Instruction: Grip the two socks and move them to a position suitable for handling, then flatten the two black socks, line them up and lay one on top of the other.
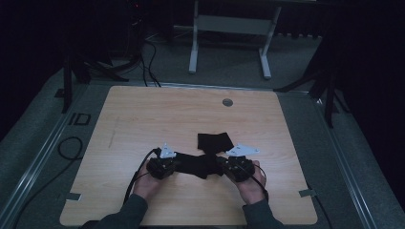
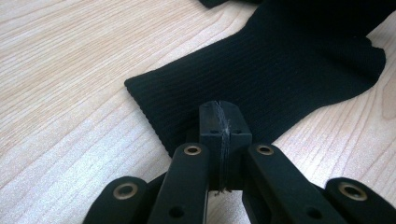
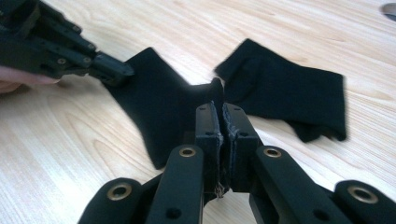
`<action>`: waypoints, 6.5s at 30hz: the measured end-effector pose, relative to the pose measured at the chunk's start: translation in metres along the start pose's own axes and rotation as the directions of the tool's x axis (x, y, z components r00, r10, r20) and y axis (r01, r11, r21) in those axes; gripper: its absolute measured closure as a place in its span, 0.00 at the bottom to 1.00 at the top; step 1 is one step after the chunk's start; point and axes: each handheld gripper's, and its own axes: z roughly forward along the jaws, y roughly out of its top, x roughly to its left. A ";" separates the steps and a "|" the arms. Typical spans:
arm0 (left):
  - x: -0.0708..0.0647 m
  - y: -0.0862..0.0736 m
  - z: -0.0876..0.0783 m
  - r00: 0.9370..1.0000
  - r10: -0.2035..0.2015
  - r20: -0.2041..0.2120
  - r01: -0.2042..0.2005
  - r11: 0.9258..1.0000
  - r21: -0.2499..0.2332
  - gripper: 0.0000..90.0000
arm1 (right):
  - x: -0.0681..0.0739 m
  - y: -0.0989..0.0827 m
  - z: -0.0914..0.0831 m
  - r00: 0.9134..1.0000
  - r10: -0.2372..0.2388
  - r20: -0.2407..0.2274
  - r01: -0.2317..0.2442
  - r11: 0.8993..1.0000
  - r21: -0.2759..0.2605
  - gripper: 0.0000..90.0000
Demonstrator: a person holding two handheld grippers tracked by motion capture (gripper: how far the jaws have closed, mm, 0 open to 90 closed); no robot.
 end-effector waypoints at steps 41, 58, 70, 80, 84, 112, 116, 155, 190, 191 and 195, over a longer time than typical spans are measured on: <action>0.000 -0.001 -0.001 0.999 0.027 0.026 -0.028 1.000 0.007 0.99 | -0.013 -0.013 -0.010 0.998 0.009 0.063 -0.011 0.999 0.038 0.62; 0.000 -0.002 -0.002 0.999 0.027 0.023 -0.027 1.000 0.003 0.99 | 0.006 -0.010 0.016 0.998 -0.051 0.024 0.049 0.996 0.070 0.62; 0.000 -0.003 -0.002 0.999 0.022 0.023 -0.022 1.000 -0.006 0.98 | 0.014 -0.004 0.045 0.993 -0.117 0.029 0.113 0.988 0.105 0.64; 0.000 -0.003 -0.002 0.999 0.025 0.022 -0.025 1.000 -0.005 0.98 | 0.000 0.015 0.070 0.991 -0.117 0.070 0.108 0.986 0.124 0.67; 0.000 -0.003 -0.002 0.999 0.025 0.024 -0.025 1.000 -0.006 0.98 | -0.005 0.031 0.089 0.988 -0.129 0.085 0.116 0.983 0.145 0.66; 0.000 -0.003 -0.001 0.999 0.022 0.026 -0.022 1.000 -0.008 0.98 | -0.002 0.048 0.122 1.000 0.024 0.013 -0.027 0.958 0.286 0.96; 0.000 -0.003 -0.001 0.999 0.024 0.025 -0.024 1.000 -0.009 0.98 | 0.000 0.053 0.116 1.000 0.021 0.007 -0.023 0.966 0.259 0.96; -0.001 -0.003 -0.001 0.999 0.021 0.026 -0.021 1.000 -0.015 0.98 | -0.088 0.039 0.020 0.973 0.221 0.065 -0.225 0.972 0.070 0.96; -0.002 -0.003 0.000 0.999 0.022 0.026 -0.022 1.000 -0.018 0.98 | -0.058 0.062 0.064 0.978 -0.205 0.039 0.196 0.968 0.155 0.69; -0.001 -0.003 0.000 0.999 0.023 0.025 -0.023 1.000 -0.018 0.98 | -0.056 0.062 0.069 0.975 -0.220 0.029 0.213 0.964 0.161 0.69; -0.001 -0.003 0.000 0.999 0.022 0.026 -0.022 1.000 -0.019 0.97 | -0.050 0.063 0.084 0.956 -0.292 -0.020 0.291 0.941 0.172 0.69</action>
